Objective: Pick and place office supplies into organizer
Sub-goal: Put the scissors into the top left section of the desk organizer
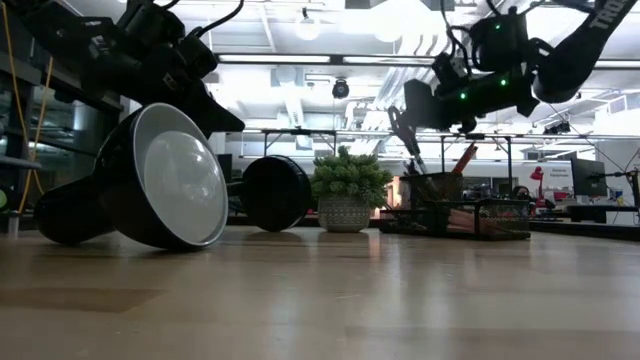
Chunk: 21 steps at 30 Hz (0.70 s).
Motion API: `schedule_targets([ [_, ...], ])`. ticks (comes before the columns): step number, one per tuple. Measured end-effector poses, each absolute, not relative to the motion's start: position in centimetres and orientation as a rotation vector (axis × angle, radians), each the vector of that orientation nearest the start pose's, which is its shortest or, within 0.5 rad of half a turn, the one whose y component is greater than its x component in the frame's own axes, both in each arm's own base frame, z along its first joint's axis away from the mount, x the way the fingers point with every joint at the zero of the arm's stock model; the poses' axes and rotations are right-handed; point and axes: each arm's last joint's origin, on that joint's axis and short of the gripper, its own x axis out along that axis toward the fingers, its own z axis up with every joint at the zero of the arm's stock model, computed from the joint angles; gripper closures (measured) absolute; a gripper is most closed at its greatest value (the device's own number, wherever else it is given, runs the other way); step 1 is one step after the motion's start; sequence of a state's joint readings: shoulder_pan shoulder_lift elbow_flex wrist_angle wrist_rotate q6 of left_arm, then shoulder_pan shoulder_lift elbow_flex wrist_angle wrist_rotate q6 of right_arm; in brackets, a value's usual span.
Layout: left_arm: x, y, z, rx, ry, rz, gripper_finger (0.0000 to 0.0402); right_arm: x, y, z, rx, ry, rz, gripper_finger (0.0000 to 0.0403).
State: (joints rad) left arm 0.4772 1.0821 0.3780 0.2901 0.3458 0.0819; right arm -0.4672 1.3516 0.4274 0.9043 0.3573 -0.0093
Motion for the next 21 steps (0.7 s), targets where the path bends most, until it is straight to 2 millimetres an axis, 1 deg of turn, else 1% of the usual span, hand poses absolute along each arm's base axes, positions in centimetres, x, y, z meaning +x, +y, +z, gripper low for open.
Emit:
schedule_targets([
  [7,19.0,8.7,18.5,-0.085,0.385,0.114,0.0399,22.4,-13.1,18.5,0.051,0.061,-0.833,0.0335],
  [10,19.0,8.7,18.5,-0.085,0.385,0.114,0.0399,22.5,-13.2,18.0,0.075,0.070,-0.832,0.0328],
  [15,19.0,8.7,18.5,-0.086,0.385,0.114,0.0399,22.6,-13.2,17.9,0.115,0.056,-0.820,0.0301],
  [21,19.0,8.7,18.5,-0.086,0.386,0.114,0.0399,22.7,-13.1,17.8,0.120,0.068,-0.791,0.0271],
])
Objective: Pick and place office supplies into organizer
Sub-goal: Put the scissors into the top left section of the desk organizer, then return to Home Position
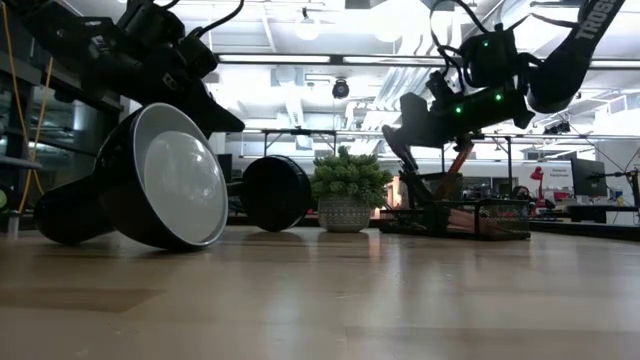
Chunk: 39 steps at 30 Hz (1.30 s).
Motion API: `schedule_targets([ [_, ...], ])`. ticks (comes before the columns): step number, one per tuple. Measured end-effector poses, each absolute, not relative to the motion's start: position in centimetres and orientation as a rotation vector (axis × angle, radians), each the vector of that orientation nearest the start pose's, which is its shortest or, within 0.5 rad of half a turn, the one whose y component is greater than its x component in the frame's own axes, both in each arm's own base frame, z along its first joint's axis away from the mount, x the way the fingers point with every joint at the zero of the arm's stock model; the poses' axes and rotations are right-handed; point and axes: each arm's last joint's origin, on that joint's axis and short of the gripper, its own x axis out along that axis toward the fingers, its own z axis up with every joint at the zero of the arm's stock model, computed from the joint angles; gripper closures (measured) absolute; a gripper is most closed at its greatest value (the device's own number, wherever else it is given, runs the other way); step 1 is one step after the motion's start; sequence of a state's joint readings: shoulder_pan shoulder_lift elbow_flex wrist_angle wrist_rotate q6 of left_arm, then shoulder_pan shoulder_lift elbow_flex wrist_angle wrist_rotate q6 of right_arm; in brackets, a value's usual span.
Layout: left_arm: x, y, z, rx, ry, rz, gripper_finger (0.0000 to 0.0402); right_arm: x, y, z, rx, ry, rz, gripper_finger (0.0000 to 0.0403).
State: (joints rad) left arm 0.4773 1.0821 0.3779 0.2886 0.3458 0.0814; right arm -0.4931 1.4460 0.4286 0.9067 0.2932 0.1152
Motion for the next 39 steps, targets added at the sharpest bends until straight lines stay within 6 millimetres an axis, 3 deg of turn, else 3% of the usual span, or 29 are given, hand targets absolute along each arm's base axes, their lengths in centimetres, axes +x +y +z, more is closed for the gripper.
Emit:
schedule_targets([
  [21,19.0,8.7,18.5,-0.086,0.386,0.114,0.0399,23.1,-12.7,18.7,0.099,-0.007,-0.796,0.0258],
  [31,19.0,8.7,18.5,-0.086,0.388,0.114,0.0399,26.0,-10.9,21.7,-0.024,-0.053,-0.654,0.0261],
  [35,19.0,8.7,18.5,-0.085,0.387,0.114,0.0399,27.4,-9.7,22.7,-0.053,0.015,-0.528,0.0290],
  [39,19.0,8.7,18.5,-0.076,0.388,0.111,0.0399,28.5,-8.1,23.2,-0.076,0.114,-0.371,0.0368],
])
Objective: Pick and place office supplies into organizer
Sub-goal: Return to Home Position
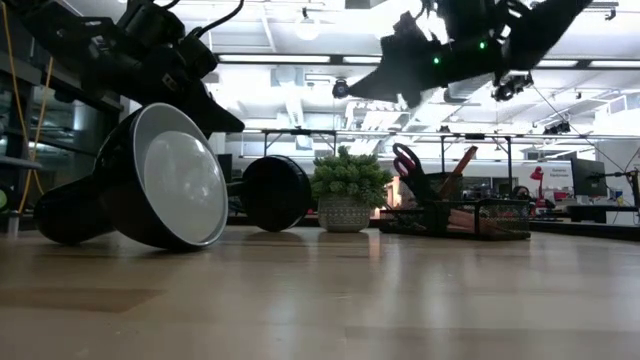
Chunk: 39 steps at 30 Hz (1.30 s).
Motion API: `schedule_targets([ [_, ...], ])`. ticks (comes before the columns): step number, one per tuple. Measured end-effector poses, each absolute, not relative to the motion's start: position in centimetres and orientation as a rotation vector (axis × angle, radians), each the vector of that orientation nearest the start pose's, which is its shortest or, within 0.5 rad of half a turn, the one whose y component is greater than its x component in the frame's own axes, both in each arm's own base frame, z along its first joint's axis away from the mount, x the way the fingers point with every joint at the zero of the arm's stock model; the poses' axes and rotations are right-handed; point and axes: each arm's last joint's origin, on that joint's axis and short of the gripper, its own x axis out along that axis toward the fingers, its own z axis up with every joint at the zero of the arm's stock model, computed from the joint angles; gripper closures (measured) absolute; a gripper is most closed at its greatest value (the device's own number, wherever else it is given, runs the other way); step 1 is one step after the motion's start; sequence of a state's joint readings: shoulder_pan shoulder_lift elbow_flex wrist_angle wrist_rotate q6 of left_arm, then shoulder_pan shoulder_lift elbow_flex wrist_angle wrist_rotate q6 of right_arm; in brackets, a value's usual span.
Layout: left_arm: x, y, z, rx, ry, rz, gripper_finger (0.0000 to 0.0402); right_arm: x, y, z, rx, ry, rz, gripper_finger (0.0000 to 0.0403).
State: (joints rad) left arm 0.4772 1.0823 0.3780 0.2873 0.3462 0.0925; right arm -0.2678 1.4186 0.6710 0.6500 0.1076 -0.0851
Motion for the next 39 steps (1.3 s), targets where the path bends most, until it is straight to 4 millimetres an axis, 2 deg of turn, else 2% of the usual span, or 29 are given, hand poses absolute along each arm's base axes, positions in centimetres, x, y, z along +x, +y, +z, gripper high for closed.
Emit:
schedule_targets([
  [2,19.0,8.7,18.5,-0.072,0.387,0.104,0.0399,28.9,-7.4,23.2,-0.069,0.150,-0.271,0.0392],
  [5,19.0,8.6,18.5,-0.075,0.383,0.081,0.0399,29.0,-6.4,22.6,-0.003,0.209,-0.176,0.0387],
  [13,19.0,8.6,18.5,-0.078,0.381,0.064,0.0399,27.4,-4.5,19.4,0.084,0.253,-0.122,0.0401],
  [21,19.0,8.6,18.6,-0.076,0.377,0.065,0.0399,23.0,-2.6,17.5,0.184,0.158,-0.075,0.0402],
  [32,19.2,8.7,19.1,-0.078,0.328,0.072,0.0399,17.7,-0.2,17.0,0.233,0.039,0.024,0.0402],
  [39,19.2,8.7,19.1,-0.081,0.327,0.073,0.0399,15.1,0.7,16.1,0.255,-0.021,0.008,0.0403],
])
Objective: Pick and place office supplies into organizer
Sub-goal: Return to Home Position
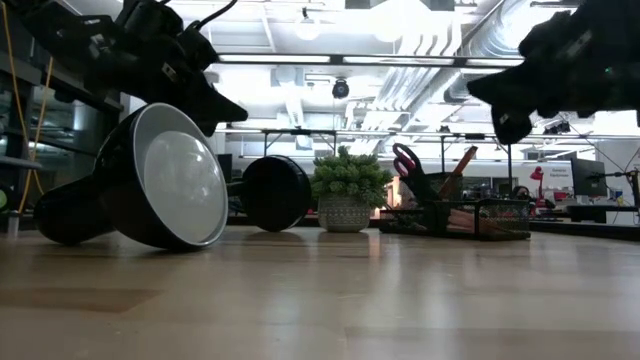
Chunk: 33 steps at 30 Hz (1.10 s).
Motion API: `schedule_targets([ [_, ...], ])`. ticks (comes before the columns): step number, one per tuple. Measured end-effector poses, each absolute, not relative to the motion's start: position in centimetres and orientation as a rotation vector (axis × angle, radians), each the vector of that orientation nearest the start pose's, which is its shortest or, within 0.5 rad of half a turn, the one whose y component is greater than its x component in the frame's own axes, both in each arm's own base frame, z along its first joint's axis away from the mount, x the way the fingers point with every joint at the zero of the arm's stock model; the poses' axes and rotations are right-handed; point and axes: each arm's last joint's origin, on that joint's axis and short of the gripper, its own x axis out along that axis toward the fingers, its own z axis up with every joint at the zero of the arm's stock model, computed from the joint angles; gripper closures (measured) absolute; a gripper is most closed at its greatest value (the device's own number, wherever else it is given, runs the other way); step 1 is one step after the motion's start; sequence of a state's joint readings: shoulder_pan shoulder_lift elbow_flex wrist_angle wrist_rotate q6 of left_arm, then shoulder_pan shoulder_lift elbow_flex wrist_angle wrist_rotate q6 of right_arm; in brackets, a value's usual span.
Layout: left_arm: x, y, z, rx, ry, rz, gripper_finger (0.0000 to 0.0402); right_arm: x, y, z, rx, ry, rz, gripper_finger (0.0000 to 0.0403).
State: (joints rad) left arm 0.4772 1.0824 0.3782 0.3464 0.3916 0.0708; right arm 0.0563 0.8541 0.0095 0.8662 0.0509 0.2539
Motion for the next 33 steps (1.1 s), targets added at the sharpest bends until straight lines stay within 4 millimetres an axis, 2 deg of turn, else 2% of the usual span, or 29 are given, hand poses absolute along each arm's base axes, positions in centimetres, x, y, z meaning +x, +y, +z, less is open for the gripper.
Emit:
schedule_targets([
  [8,19.2,8.7,19.1,-0.098,0.322,0.091,0.0399,14.3,1.3,17.1,0.204,-0.070,0.143,0.0403],
  [33,19.2,8.8,19.2,-0.109,0.312,0.120,0.0399,11.1,0.8,17.1,0.150,-0.021,0.075,0.0403],
])
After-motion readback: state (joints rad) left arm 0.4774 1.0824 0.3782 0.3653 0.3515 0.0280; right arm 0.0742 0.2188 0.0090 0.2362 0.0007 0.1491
